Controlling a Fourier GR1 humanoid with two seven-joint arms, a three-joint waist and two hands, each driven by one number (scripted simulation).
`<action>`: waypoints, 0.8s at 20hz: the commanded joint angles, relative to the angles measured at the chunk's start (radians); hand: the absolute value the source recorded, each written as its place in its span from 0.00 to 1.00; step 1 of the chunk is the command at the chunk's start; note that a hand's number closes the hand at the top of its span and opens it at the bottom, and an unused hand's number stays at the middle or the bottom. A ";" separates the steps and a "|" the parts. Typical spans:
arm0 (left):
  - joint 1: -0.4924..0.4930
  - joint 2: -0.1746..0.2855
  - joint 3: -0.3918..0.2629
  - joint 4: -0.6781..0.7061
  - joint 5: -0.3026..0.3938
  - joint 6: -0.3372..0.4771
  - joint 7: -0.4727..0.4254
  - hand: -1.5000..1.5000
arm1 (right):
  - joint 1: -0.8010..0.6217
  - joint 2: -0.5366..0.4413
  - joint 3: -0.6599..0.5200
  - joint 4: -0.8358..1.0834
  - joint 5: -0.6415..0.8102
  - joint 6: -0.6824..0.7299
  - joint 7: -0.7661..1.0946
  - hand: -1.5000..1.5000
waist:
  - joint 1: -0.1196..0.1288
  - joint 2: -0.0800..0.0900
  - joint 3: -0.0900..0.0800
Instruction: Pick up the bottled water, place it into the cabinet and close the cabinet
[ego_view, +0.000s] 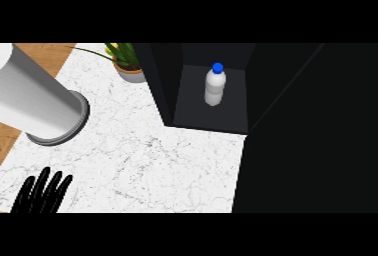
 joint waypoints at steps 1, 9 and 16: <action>0.030 0.065 0.037 0.003 0.020 -0.075 -0.017 0.00 | -0.131 -0.028 0.087 -0.109 0.052 0.080 0.162 1.00 | 0.032 0.009 -0.001; 0.043 0.091 0.053 -0.016 0.023 -0.111 -0.030 0.00 | -0.386 0.030 0.106 0.000 -0.004 0.108 0.309 1.00 | 0.073 0.017 -0.004; 0.025 0.123 0.087 0.015 0.033 -0.162 -0.035 0.00 | -0.513 0.142 0.105 0.069 -0.085 0.077 0.409 1.00 | 0.087 0.031 -0.008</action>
